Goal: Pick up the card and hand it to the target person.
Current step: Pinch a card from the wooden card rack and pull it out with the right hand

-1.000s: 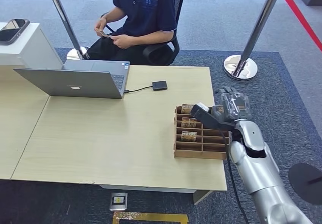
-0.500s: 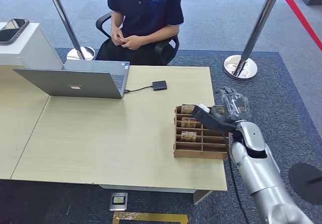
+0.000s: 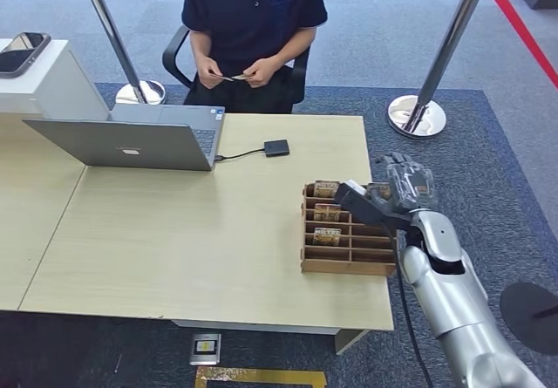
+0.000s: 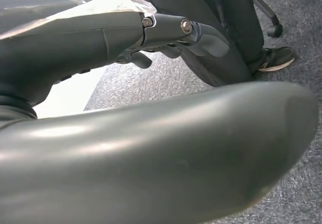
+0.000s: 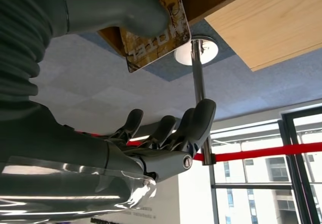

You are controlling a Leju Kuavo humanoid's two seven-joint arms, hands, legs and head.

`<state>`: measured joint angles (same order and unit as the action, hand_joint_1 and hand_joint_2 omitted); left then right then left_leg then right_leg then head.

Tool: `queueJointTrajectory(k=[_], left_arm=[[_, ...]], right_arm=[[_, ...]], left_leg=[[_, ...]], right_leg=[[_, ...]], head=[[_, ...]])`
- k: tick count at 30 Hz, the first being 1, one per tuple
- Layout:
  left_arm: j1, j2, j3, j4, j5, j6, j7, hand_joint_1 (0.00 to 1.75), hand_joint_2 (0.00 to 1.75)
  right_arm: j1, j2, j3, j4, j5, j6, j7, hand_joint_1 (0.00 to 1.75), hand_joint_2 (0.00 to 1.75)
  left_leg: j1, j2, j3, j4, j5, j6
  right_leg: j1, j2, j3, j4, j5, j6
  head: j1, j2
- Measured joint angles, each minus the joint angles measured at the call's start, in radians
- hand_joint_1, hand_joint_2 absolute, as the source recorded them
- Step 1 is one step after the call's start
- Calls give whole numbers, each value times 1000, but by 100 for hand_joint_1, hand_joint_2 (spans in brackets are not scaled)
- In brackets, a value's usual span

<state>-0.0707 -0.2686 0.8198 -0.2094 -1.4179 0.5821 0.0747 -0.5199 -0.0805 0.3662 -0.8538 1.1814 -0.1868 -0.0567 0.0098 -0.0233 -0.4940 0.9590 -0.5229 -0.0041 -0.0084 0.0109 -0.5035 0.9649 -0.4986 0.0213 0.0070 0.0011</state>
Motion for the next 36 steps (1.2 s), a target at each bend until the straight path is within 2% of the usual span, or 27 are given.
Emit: queueJointTrajectory(k=[19,36], left_arm=[[0,0,0,0,0,0,1,0,0],[0,0,0,0,-3,0,4,0,0]], right_arm=[[0,3,2,20,5,8,11,65,175],[11,-17,2,19,-4,1,12,85,175]], left_leg=[[0,0,0,0,0,0],[0,0,0,0,0,0]], right_leg=[[0,0,0,0,0,0],[0,0,0,0,0,0]], head=[[0,0],[0,0]])
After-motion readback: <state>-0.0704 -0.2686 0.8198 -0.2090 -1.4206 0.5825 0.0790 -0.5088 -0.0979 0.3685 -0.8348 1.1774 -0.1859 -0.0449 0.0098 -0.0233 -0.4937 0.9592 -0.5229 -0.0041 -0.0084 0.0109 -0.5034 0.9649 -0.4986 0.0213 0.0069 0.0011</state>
